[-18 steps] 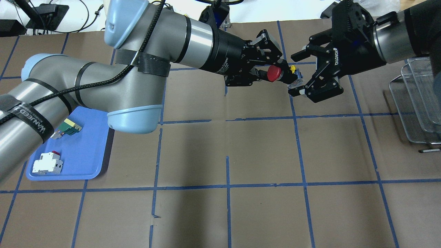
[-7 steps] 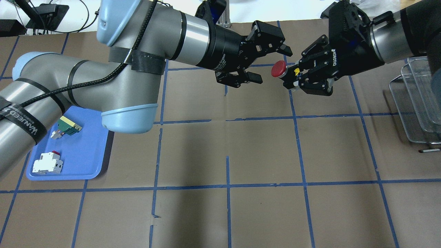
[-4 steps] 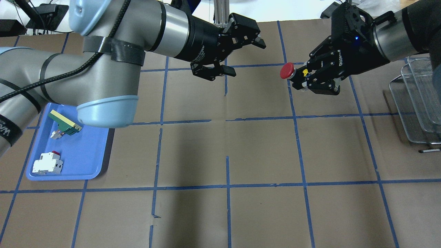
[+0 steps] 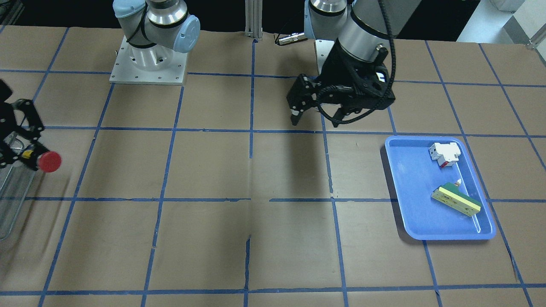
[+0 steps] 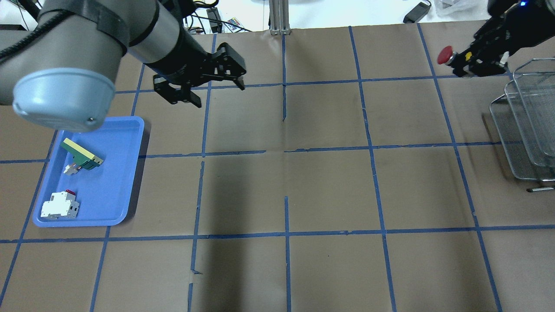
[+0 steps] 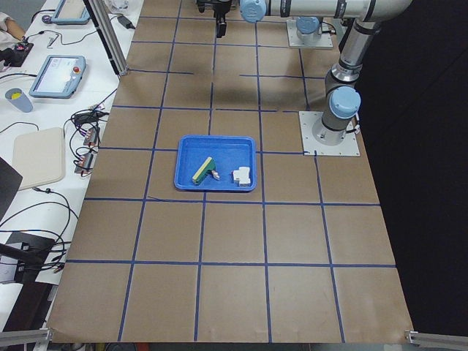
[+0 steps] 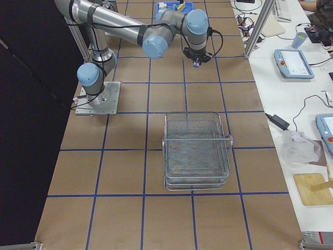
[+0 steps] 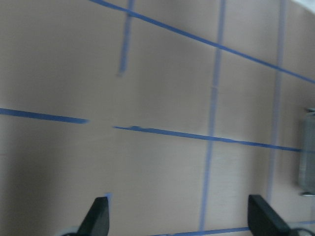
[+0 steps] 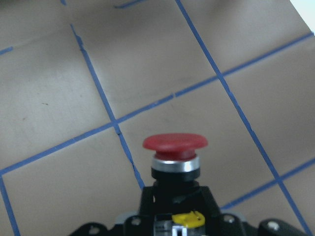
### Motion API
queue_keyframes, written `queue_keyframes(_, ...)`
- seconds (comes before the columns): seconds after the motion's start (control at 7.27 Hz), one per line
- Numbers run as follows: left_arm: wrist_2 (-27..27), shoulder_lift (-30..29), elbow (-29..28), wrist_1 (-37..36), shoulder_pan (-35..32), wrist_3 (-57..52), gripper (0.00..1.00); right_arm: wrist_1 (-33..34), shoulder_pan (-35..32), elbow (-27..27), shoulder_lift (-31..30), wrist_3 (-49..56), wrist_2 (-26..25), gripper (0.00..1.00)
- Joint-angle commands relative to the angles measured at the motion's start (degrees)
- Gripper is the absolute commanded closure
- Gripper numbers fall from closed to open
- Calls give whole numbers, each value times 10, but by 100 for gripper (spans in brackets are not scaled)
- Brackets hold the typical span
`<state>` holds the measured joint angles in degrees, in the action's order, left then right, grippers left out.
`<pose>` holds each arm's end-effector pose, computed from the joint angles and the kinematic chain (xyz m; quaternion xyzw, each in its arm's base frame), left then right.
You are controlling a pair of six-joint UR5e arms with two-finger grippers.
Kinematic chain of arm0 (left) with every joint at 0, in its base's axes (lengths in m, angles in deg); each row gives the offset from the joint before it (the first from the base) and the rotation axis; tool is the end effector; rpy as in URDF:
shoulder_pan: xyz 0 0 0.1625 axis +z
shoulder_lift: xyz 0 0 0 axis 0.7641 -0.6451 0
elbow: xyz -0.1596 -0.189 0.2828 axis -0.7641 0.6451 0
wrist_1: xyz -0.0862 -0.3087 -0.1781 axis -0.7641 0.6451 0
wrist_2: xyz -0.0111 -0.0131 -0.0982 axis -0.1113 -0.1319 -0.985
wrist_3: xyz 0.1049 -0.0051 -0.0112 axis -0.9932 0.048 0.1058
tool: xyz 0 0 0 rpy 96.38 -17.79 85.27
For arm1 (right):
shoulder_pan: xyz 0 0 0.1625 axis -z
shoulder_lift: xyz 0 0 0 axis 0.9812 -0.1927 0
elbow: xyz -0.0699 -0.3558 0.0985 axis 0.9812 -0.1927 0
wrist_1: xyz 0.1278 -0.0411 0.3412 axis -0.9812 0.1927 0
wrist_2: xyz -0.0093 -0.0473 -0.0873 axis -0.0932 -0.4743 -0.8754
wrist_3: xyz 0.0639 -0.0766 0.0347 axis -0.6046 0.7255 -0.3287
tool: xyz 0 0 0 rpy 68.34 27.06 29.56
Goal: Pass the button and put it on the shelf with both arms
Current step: 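Open the left gripper and pull it back while the right gripper carries the button away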
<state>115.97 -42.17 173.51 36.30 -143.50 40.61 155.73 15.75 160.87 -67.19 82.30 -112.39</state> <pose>-0.1841 -0.4495 0.4245 0.0892 -0.9882 0.0526 0.1129 -0.0699 -0.5146 0.4001 -0.5095 0.8419 -0.1549 0.0873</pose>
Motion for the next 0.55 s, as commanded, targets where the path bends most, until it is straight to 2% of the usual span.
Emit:
queue_keyframes(0.0, 94, 3, -2, 53, 48, -63, 0, 6, 78, -17, 27, -175, -80, 100)
queue_keyframes(0.28, 106, 5, 8, 51, 51, -89, 0, 13, 109, -16, 44, -332, -149, 100)
queue_keyframes(0.41, 108, 4, 5, 47, 53, -127, 0, 42, 110, -15, 60, -372, -184, 100)
